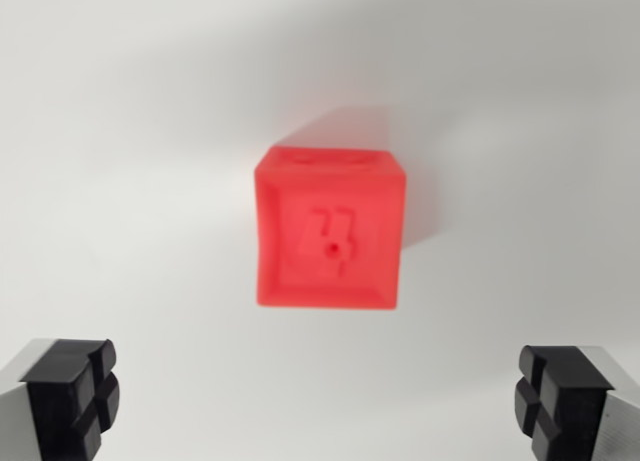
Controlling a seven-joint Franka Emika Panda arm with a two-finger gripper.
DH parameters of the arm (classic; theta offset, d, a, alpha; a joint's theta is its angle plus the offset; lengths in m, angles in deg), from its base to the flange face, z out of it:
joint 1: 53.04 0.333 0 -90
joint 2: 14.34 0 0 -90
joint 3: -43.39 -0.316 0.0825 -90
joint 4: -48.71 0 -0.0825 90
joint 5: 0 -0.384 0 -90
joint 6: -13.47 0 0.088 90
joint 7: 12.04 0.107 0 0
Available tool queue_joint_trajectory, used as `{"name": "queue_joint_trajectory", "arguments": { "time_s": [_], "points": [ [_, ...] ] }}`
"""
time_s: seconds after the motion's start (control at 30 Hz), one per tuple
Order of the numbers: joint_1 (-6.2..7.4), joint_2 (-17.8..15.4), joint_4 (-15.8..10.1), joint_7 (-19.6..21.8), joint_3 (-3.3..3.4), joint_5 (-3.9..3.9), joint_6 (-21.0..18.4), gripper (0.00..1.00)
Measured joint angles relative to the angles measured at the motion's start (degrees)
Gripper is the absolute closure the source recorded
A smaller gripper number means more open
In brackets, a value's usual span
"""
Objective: Destack cube
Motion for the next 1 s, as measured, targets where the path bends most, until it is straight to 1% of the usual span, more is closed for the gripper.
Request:
{"name": "queue_joint_trajectory", "arguments": {
  "time_s": [0.43, 0.7, 1.0],
  "points": [
    [0.18, -5.45, 0.79, 0.61, 0.3, 0.92, -6.21, 0.0],
    [0.18, -8.24, 2.07, 1.0, 0.33, 1.51, -10.27, 0.0],
    [0.18, -10.6, 3.8, 1.28, 0.35, 1.87, -14.31, 0.0]
  ]
}}
